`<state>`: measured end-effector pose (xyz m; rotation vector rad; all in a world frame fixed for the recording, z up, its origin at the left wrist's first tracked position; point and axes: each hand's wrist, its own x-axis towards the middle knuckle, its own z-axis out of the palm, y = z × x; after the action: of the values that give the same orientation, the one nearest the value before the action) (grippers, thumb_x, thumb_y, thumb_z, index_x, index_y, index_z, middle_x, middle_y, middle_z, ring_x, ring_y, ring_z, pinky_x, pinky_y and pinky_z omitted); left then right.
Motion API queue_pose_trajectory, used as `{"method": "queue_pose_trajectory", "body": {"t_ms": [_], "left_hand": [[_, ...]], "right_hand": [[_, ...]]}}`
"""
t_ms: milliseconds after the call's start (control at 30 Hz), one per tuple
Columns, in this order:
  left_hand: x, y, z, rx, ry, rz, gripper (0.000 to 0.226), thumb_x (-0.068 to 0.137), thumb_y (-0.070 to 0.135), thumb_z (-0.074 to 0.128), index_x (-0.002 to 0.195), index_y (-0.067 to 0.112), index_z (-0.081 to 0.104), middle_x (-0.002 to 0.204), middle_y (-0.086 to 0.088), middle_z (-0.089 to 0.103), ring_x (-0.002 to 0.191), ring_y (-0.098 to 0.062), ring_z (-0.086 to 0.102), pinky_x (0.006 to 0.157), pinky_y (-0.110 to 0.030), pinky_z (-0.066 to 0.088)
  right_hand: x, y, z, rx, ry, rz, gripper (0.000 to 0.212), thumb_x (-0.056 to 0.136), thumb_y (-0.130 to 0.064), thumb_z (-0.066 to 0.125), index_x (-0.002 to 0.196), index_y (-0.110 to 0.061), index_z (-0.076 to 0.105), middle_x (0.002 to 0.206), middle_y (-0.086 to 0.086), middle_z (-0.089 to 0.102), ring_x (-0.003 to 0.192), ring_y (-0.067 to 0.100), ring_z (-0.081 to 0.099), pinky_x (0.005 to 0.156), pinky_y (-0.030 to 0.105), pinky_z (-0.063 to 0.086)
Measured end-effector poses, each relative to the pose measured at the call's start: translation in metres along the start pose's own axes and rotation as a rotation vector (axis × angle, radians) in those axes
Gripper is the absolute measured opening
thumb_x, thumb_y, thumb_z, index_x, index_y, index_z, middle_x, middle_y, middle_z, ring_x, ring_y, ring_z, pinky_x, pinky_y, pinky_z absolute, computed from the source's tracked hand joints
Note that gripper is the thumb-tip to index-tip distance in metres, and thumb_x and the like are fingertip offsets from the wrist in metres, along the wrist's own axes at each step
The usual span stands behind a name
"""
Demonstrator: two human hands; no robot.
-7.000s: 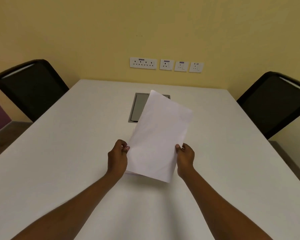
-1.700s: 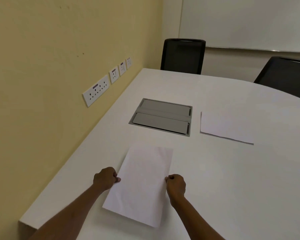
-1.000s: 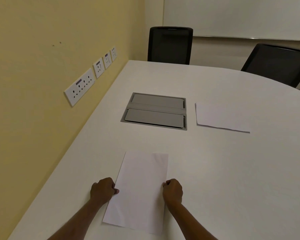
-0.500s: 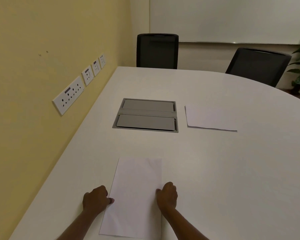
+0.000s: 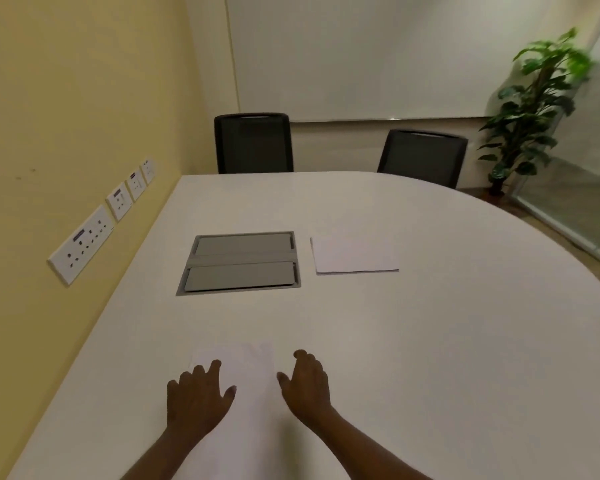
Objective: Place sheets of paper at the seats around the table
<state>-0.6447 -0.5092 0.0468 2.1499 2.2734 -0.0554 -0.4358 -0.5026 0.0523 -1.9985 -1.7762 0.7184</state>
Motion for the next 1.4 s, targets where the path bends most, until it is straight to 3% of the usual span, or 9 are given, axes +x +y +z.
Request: {"method": "queue_pose_trajectory", "body": {"t_ms": [167, 333, 533, 600, 767, 1033, 1133, 1267, 1400], "left_hand": [[-0.009, 0.086, -0.053, -0.055, 0.150, 0.183, 0.063, 0.070, 0.059, 0.042, 0.109, 0.016, 0.066, 0.074, -0.003, 0.066, 0.062, -0.025, 0.064, 0.053, -0.033, 0.047], [-0.030, 0.170, -0.092, -0.181, 0.159, 0.271, 0.062, 0.072, 0.060, 0.039, 0.114, 0.021, 0.063, 0.089, 0.002, 0.070, 0.075, -0.021, 0.067, 0.061, -0.035, 0.051], [-0.072, 0.288, -0.120, -0.301, 0.160, 0.360, 0.063, 0.071, 0.066, 0.031, 0.107, 0.026, 0.064, 0.098, 0.007, 0.070, 0.089, -0.019, 0.067, 0.073, -0.040, 0.046], [-0.099, 0.360, -0.127, -0.317, 0.186, 0.439, 0.059, 0.072, 0.064, 0.034, 0.102, 0.024, 0.066, 0.094, 0.007, 0.071, 0.087, -0.020, 0.068, 0.072, -0.040, 0.046], [-0.155, 0.466, -0.137, -0.544, 0.167, 0.329, 0.029, 0.084, 0.041, 0.061, 0.105, 0.022, 0.064, 0.099, 0.003, 0.070, 0.095, -0.022, 0.065, 0.081, -0.040, 0.043], [-0.224, 0.619, -0.147, -0.830, -0.014, 0.231, 0.026, 0.088, 0.040, 0.054, 0.107, 0.024, 0.063, 0.109, 0.003, 0.068, 0.104, -0.022, 0.061, 0.091, -0.041, 0.045], [-0.241, 0.668, -0.157, -0.879, -0.068, 0.276, 0.026, 0.087, 0.041, 0.053, 0.106, 0.026, 0.063, 0.110, 0.004, 0.068, 0.104, -0.020, 0.060, 0.091, -0.042, 0.047], [-0.244, 0.728, -0.172, -0.950, -0.068, 0.326, 0.036, 0.083, 0.047, 0.050, 0.106, 0.024, 0.063, 0.110, 0.002, 0.068, 0.104, -0.021, 0.061, 0.091, -0.045, 0.049], [-0.225, 0.788, -0.178, -1.016, -0.036, 0.296, 0.024, 0.089, 0.036, 0.056, 0.107, 0.021, 0.063, 0.112, -0.001, 0.068, 0.106, -0.023, 0.060, 0.092, -0.047, 0.049]], "right_hand": [[-0.018, 0.011, -0.064, 0.087, 0.064, -0.078, 0.054, 0.093, -0.039, 0.051, 0.139, -0.014, 0.038, 0.138, 0.004, 0.050, 0.126, 0.021, 0.048, 0.105, 0.031, 0.038], [-0.046, 0.042, -0.141, 0.126, 0.125, -0.093, 0.055, 0.093, -0.040, 0.050, 0.141, -0.017, 0.035, 0.142, 0.001, 0.045, 0.128, 0.019, 0.047, 0.106, 0.030, 0.037], [-0.099, 0.125, -0.243, 0.171, 0.205, -0.009, 0.056, 0.093, -0.042, 0.049, 0.141, -0.016, 0.035, 0.143, 0.002, 0.042, 0.130, 0.020, 0.044, 0.109, 0.030, 0.035], [-0.130, 0.185, -0.290, 0.184, 0.238, 0.046, 0.054, 0.092, -0.042, 0.049, 0.139, -0.017, 0.038, 0.141, 0.002, 0.045, 0.129, 0.019, 0.046, 0.108, 0.031, 0.036], [-0.180, 0.261, -0.368, 0.212, 0.254, 0.112, 0.044, 0.092, -0.040, 0.049, 0.130, -0.018, 0.048, 0.128, 0.003, 0.058, 0.119, 0.020, 0.053, 0.101, 0.032, 0.042], [-0.242, 0.368, -0.477, 0.166, 0.310, 0.159, 0.037, 0.092, -0.041, 0.047, 0.119, -0.019, 0.058, 0.117, 0.001, 0.065, 0.110, 0.020, 0.059, 0.095, 0.035, 0.048], [-0.254, 0.407, -0.515, 0.158, 0.371, 0.174, 0.034, 0.090, -0.042, 0.048, 0.111, -0.019, 0.063, 0.112, 0.001, 0.068, 0.103, 0.019, 0.062, 0.091, 0.036, 0.052], [-0.258, 0.456, -0.559, 0.216, 0.459, 0.199, 0.030, 0.089, -0.043, 0.051, 0.105, -0.022, 0.065, 0.105, -0.003, 0.068, 0.097, 0.014, 0.062, 0.085, 0.036, 0.055], [-0.241, 0.502, -0.604, 0.232, 0.484, 0.171, 0.026, 0.089, -0.042, 0.053, 0.104, -0.024, 0.065, 0.102, -0.005, 0.068, 0.094, 0.011, 0.062, 0.083, 0.035, 0.056]]}}
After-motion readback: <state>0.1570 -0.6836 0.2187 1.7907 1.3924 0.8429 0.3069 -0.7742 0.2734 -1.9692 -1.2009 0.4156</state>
